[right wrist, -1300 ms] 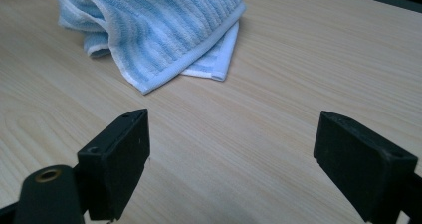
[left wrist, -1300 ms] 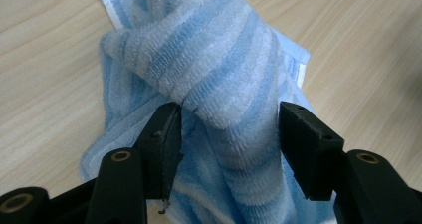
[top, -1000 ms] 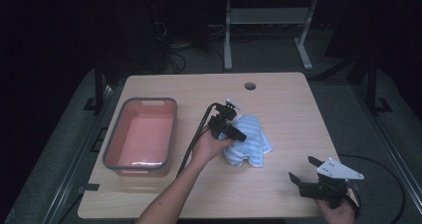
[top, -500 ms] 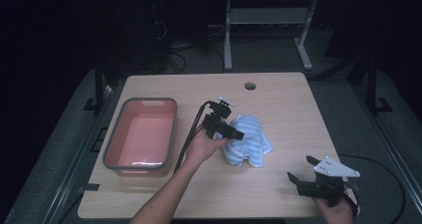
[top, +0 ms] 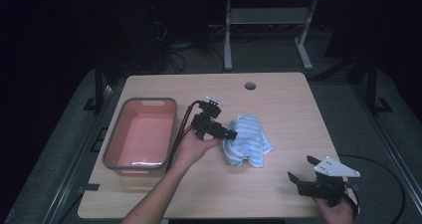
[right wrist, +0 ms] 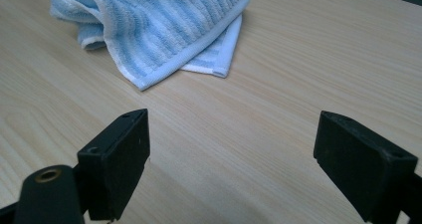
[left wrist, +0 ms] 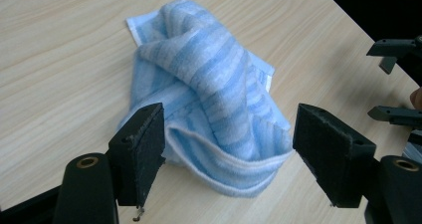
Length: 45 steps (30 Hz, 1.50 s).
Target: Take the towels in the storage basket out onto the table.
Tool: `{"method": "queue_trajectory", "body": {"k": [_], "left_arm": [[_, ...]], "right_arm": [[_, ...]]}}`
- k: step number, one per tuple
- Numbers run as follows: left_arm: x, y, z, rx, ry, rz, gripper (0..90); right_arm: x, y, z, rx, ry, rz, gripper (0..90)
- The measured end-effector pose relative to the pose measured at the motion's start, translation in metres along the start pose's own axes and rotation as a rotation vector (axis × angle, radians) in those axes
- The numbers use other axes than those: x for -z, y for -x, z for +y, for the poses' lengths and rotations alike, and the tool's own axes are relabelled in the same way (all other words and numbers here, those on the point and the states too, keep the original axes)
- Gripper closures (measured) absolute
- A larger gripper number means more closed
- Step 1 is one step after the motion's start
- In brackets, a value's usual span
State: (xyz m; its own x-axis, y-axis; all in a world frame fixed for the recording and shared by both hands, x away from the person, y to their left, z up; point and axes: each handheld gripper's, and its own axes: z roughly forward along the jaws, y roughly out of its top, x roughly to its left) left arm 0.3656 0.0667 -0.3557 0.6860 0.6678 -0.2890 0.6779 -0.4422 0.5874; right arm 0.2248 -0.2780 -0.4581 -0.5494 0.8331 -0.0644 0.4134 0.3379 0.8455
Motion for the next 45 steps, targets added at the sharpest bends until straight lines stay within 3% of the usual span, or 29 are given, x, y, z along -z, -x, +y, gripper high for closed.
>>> {"method": "queue_trajectory", "body": {"k": [12, 26, 45], "left_arm": [[0.011, 0.001, -0.017, -0.039, -0.009, 0.044, 28.3], [0.008, 0.003, -0.046, -0.053, -0.012, 0.042, 27.9], [0.009, 0.012, -0.074, -0.100, -0.017, 0.047, 27.3]], "right_arm": [[-0.001, -0.002, 0.000, 0.003, -0.005, 0.002, 14.1], [-0.002, -0.002, -0.001, 0.010, -0.013, -0.001, 14.1], [-0.002, -0.003, -0.001, 0.013, -0.018, -0.002, 14.1]]}}
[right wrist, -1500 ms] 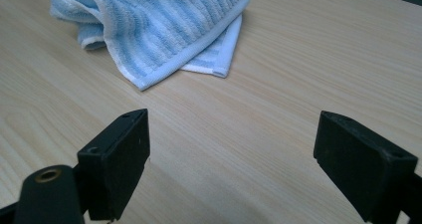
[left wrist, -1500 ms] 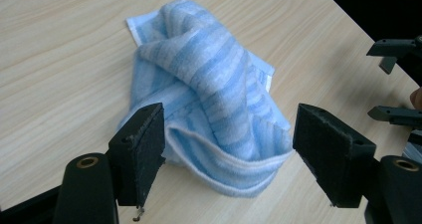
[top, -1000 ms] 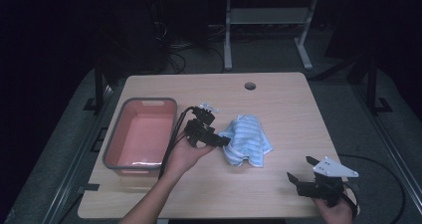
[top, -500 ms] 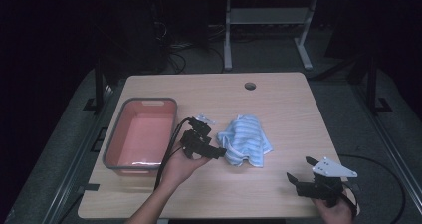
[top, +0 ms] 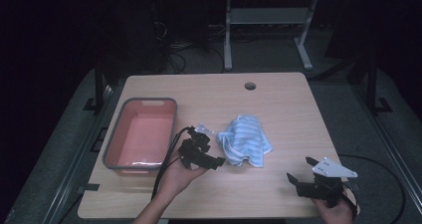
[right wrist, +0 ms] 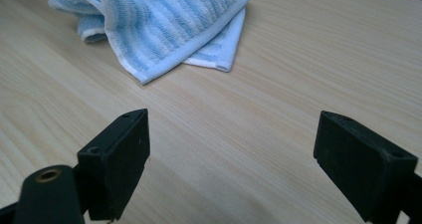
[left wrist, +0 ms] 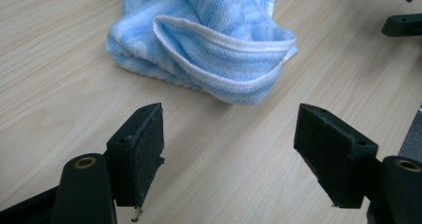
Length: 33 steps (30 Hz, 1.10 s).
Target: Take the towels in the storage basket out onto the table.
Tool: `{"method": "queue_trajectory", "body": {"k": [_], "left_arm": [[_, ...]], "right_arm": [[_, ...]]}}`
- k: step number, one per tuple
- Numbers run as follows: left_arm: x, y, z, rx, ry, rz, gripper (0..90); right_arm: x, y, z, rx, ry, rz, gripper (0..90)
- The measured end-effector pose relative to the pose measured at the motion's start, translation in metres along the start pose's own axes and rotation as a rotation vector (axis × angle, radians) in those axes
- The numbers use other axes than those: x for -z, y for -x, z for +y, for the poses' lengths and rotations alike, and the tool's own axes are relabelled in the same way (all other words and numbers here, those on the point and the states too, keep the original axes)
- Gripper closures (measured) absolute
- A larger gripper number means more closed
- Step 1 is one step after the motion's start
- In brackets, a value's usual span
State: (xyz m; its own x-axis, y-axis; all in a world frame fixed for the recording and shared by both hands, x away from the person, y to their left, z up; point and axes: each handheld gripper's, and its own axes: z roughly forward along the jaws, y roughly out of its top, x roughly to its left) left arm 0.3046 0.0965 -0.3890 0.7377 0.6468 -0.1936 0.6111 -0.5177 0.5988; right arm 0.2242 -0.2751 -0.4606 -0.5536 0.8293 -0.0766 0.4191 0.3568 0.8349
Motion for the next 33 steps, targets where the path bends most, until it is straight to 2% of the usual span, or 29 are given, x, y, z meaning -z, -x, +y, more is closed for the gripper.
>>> {"method": "queue_trajectory", "body": {"k": [9, 14, 21, 25, 33], "left_arm": [[-0.003, 0.001, -0.011, 0.005, 0.009, -0.015, 27.1], [-0.005, 0.004, -0.016, -0.016, 0.003, -0.013, 27.0], [-0.007, 0.005, -0.025, -0.009, 0.004, -0.019, 27.1], [-0.008, 0.005, -0.030, 0.002, 0.011, -0.060, 26.5], [-0.008, 0.007, -0.042, -0.002, 0.013, -0.057, 26.5]], "right_arm": [[0.000, 0.000, 0.000, 0.004, -0.003, -0.001, 14.1], [0.000, 0.000, 0.000, 0.004, -0.003, 0.000, 14.1], [0.000, -0.001, 0.000, 0.005, -0.005, -0.001, 14.1], [-0.001, -0.001, 0.000, 0.007, -0.004, 0.001, 14.1], [0.000, -0.001, -0.002, 0.000, -0.008, -0.003, 14.1]]}}
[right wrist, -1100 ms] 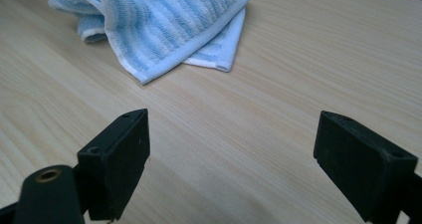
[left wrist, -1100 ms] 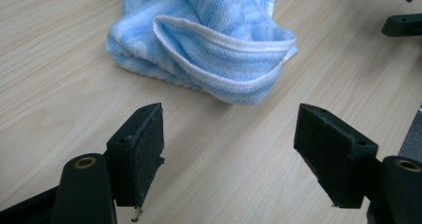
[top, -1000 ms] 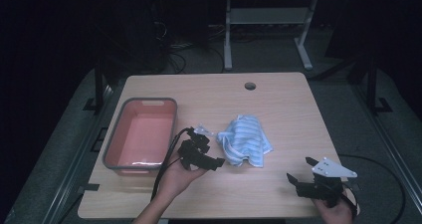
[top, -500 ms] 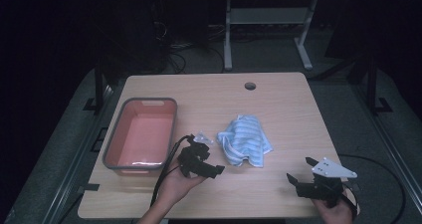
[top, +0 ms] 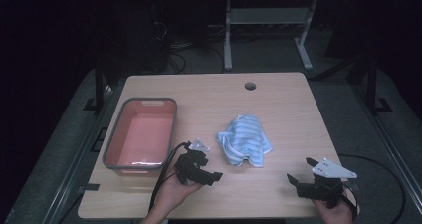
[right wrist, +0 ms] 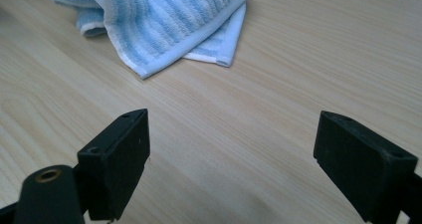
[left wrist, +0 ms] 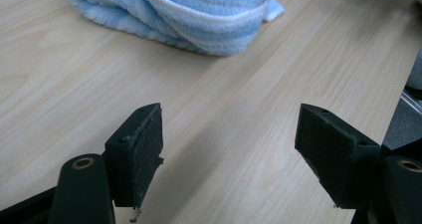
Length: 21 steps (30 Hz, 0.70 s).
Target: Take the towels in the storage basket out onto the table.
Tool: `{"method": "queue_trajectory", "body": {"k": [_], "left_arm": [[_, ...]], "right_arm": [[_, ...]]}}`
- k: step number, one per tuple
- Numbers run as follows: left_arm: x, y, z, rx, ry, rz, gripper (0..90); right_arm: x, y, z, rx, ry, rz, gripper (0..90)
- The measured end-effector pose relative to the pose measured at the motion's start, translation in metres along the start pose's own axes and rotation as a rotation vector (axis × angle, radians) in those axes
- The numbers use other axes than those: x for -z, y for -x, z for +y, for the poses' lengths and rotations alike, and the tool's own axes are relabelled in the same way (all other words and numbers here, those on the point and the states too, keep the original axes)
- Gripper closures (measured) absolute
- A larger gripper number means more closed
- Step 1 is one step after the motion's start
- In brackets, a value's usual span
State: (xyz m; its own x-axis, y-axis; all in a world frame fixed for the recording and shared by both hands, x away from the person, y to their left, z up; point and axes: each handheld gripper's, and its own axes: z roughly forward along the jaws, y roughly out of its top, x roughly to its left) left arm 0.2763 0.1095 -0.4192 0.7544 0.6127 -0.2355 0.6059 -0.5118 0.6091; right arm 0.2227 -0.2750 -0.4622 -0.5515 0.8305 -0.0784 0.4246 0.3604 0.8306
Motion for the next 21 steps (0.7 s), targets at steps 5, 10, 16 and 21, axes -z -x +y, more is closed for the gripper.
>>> {"method": "queue_trajectory", "body": {"k": [5, 10, 16, 21], "left_arm": [[0.001, 0.003, -0.006, 0.003, 0.017, 0.000, 26.6], [0.001, 0.006, -0.013, -0.006, 0.015, 0.002, 26.6], [0.001, 0.006, -0.019, -0.010, 0.007, -0.002, 26.5], [0.000, 0.008, -0.024, -0.009, 0.014, 0.007, 26.5]], "right_arm": [[0.001, 0.001, -0.002, -0.004, -0.003, -0.003, 14.1], [0.001, 0.001, -0.002, -0.001, -0.005, -0.004, 14.1], [0.002, 0.001, -0.002, 0.002, -0.005, -0.007, 14.1], [0.003, 0.001, -0.002, -0.004, -0.007, -0.007, 14.1]]}}
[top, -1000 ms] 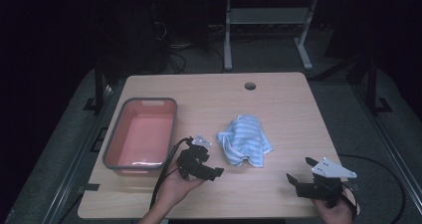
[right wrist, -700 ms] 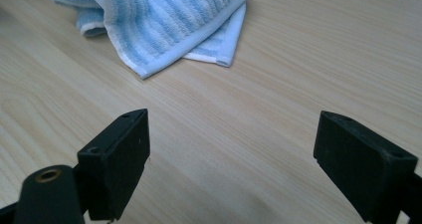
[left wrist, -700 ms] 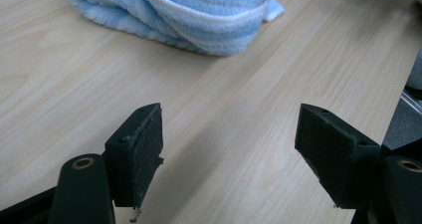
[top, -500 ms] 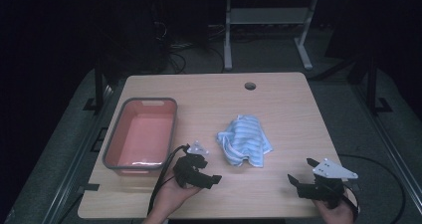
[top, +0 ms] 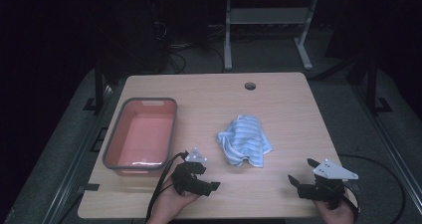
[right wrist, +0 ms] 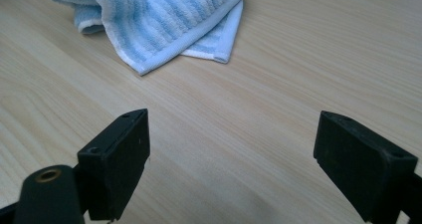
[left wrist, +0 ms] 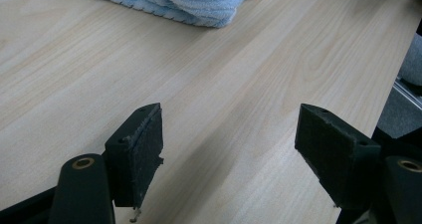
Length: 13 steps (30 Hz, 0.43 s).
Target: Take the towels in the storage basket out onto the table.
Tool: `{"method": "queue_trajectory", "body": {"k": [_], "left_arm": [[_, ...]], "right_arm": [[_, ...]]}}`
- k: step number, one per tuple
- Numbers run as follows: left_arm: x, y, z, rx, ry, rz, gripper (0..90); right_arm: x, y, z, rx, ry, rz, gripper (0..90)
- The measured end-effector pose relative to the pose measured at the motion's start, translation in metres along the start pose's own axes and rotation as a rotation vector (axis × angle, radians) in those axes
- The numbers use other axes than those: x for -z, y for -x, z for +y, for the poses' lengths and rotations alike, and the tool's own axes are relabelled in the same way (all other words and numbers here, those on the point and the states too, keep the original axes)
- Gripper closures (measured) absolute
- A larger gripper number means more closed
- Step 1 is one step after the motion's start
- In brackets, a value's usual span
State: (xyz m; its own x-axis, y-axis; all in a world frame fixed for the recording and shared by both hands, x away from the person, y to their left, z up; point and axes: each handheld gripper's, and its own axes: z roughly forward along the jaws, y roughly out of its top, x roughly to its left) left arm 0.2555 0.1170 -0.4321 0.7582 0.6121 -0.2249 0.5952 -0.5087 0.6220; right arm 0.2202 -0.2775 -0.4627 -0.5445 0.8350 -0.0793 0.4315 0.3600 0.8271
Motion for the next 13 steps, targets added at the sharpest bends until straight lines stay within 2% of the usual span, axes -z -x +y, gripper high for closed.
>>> {"method": "queue_trajectory", "body": {"k": [3, 8, 13], "left_arm": [[-0.001, 0.000, -0.002, -0.008, 0.006, 0.001, 26.5], [-0.007, 0.000, -0.004, -0.049, -0.012, -0.008, 26.2], [-0.011, 0.002, -0.006, -0.061, -0.019, -0.010, 25.5]], "right_arm": [[0.001, 0.000, 0.001, 0.008, 0.010, 0.002, 14.1], [0.002, -0.002, 0.002, 0.011, 0.019, 0.008, 14.1], [0.000, -0.002, 0.001, 0.010, 0.020, 0.018, 14.1]]}}
